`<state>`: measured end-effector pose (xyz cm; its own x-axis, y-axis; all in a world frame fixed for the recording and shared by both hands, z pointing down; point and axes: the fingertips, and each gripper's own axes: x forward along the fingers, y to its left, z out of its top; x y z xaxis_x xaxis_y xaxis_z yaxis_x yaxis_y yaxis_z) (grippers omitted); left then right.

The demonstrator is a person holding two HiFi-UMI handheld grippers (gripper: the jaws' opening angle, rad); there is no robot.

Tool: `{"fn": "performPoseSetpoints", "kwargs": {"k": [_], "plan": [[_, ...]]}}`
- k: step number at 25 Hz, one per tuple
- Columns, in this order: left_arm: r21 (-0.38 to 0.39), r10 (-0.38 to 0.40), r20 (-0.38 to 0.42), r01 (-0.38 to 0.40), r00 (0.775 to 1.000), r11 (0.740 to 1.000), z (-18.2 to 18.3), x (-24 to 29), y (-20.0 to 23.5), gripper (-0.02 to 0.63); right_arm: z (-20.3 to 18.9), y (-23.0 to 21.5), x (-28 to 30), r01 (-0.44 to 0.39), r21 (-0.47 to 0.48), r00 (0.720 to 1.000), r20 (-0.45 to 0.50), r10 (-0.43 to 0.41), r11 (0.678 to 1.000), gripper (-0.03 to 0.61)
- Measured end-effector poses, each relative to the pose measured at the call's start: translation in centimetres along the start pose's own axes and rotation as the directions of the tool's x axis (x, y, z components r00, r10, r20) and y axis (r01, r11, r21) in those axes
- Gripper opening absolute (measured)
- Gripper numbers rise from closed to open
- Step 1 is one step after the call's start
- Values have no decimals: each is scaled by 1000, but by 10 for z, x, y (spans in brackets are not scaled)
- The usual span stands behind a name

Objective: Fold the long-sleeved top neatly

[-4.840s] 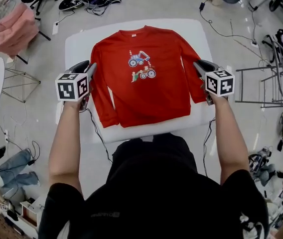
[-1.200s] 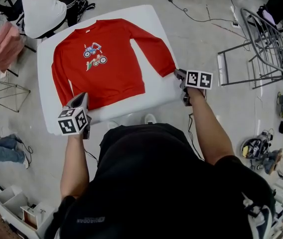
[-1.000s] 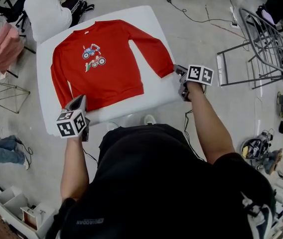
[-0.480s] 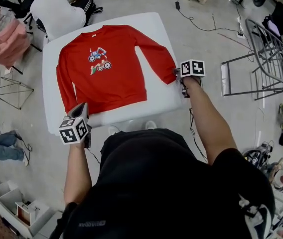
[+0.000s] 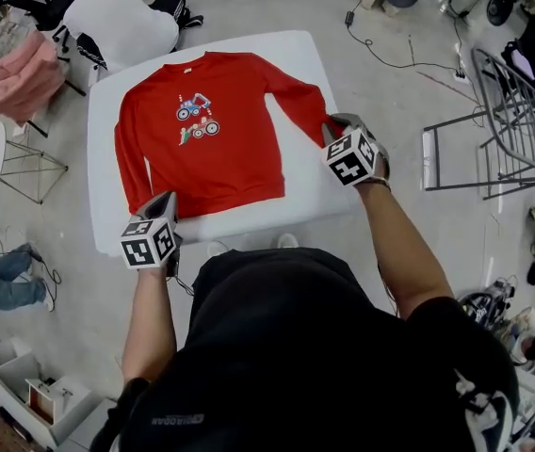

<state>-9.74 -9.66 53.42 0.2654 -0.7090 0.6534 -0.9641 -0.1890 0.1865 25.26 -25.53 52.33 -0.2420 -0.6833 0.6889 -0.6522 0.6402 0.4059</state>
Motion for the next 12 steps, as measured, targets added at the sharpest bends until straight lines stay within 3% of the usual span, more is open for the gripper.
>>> {"fn": "performPoseSetpoints", "kwargs": {"k": [3, 6, 12], "plan": [[25, -24, -3, 24, 1000, 999, 5, 4, -6, 8, 9, 72, -1, -137, -133, 990, -4, 138, 981, 58], [41, -38, -9, 38, 999, 998, 7, 5, -7, 8, 9, 130, 3, -250, -195, 968, -15, 252, 948, 58], [43, -43, -24, 44, 999, 998, 0, 1, 1, 8, -2, 175, 18, -339, -206, 941, -64, 333, 918, 60]]}}
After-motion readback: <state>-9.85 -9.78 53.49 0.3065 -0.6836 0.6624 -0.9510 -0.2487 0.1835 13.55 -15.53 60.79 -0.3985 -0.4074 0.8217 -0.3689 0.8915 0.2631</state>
